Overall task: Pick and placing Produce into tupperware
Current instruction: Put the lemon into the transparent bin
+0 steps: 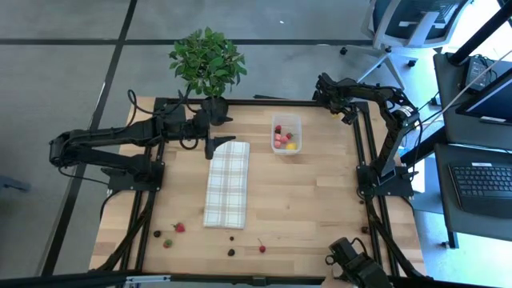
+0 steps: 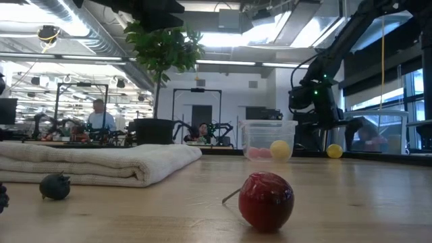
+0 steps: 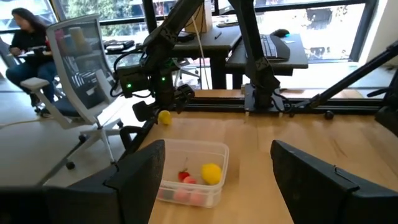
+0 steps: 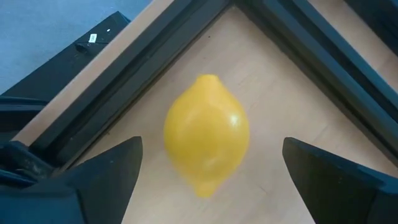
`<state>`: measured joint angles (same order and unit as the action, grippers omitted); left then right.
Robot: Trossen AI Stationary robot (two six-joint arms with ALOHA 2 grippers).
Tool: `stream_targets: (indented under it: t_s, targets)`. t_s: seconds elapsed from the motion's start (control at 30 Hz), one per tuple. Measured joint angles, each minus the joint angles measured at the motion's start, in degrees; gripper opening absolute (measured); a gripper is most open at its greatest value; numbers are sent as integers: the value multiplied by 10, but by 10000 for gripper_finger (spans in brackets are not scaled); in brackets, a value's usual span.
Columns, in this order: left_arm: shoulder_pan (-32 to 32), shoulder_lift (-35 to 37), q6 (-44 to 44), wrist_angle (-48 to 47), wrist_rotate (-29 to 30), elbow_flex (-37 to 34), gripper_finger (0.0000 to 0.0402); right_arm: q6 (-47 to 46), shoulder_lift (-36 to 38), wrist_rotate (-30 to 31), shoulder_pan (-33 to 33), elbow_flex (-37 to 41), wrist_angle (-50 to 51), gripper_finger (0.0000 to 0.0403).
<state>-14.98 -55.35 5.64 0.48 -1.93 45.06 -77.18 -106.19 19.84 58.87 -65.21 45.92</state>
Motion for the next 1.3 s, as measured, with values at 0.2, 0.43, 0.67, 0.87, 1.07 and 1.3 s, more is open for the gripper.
stream_targets:
  t_s: [0.2, 0.43, 0.67, 0.87, 1.07, 1.3]
  targets:
    - [0, 0, 10, -32, 0, 0, 284, 0, 0, 0, 0, 0, -14, 386]
    - [0, 0, 11, -68, 0, 0, 284, -1, 0, 1, 0, 0, -31, 386]
    - [-8, 0, 17, -76, -1, 0, 284, 7, 0, 1, 0, 0, -40, 386]
    - [-19, 0, 17, -76, -5, 0, 284, 12, 0, 16, 2, 0, -26, 386]
    - [-20, 0, 17, -75, -5, 0, 284, 12, -18, 12, 1, 0, -2, 386]
    - [-21, 0, 17, -75, -5, 0, 284, 54, -38, 23, -6, -2, -29, 386]
